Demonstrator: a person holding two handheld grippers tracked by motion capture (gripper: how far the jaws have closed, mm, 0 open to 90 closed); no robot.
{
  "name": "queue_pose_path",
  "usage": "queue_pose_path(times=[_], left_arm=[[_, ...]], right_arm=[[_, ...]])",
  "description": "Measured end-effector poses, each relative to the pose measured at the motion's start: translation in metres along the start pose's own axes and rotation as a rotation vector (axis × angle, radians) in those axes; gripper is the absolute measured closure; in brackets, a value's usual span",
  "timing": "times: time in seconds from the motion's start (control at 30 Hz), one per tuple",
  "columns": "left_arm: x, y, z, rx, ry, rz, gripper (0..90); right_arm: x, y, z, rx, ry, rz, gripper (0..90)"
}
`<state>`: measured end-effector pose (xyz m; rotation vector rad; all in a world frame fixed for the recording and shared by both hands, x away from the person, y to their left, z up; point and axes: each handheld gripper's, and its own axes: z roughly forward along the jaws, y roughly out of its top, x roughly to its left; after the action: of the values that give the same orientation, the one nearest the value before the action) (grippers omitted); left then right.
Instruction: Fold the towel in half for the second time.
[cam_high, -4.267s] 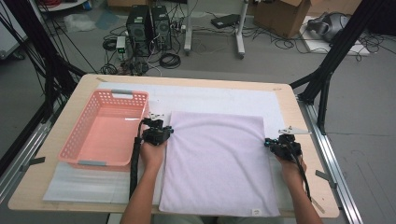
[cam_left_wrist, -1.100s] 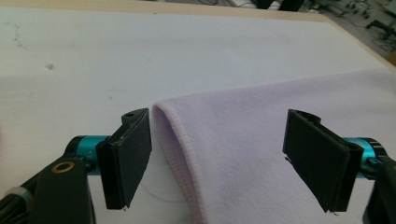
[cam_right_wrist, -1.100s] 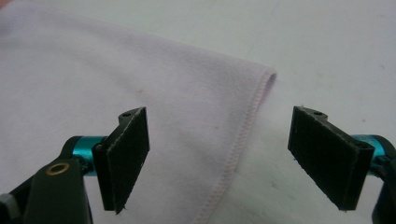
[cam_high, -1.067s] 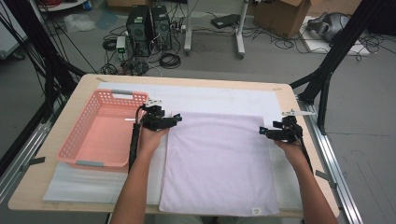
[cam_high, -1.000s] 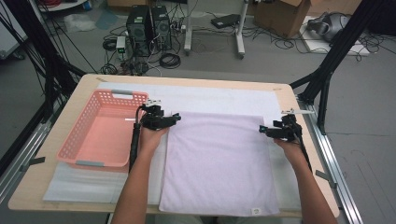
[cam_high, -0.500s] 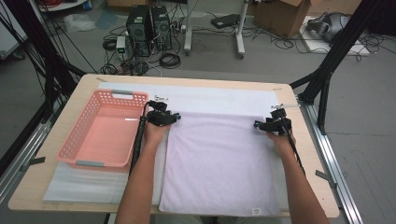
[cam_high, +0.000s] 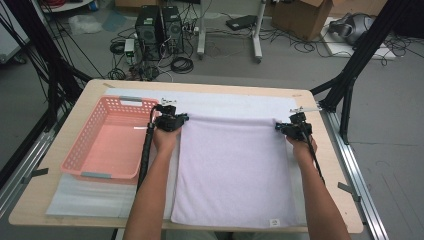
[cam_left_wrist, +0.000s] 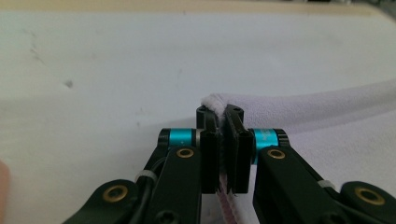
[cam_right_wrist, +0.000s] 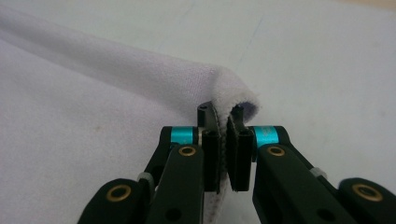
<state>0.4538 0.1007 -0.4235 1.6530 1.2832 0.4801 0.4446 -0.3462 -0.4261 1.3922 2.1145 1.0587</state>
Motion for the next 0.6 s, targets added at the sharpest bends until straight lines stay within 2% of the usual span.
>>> queue_pose_path(times=[0.07, 0.1, 0.2, 0.27, 0.4, 0.6], left_arm=[[-0.002, 0.006, -0.006, -0.059, -0.007, -0.008, 85.6], [-0.002, 0.008, -0.008, -0.066, -0.016, -0.017, 85.6], [-0.001, 0.014, -0.014, -0.078, -0.032, -0.004, 85.5], [0.000, 0.015, -0.017, -0.094, -0.050, -0.018, 85.5], [0.001, 0.016, -0.023, -0.081, -0.089, -0.014, 85.4], [-0.002, 0.018, -0.033, -0.064, -0.119, -0.008, 85.4]], right_arm=[[-0.001, 0.007, -0.004, -0.028, -0.006, 0.001, 86.2], [-0.002, 0.010, -0.006, -0.041, -0.006, 0.005, 86.2], [-0.003, 0.022, -0.013, -0.076, 0.000, 0.002, 86.1], [-0.002, 0.027, -0.016, -0.099, 0.009, 0.003, 86.1], [-0.002, 0.026, -0.020, -0.096, 0.033, 0.019, 86.0], [0.001, 0.022, -0.029, -0.112, 0.058, 0.027, 86.0]])
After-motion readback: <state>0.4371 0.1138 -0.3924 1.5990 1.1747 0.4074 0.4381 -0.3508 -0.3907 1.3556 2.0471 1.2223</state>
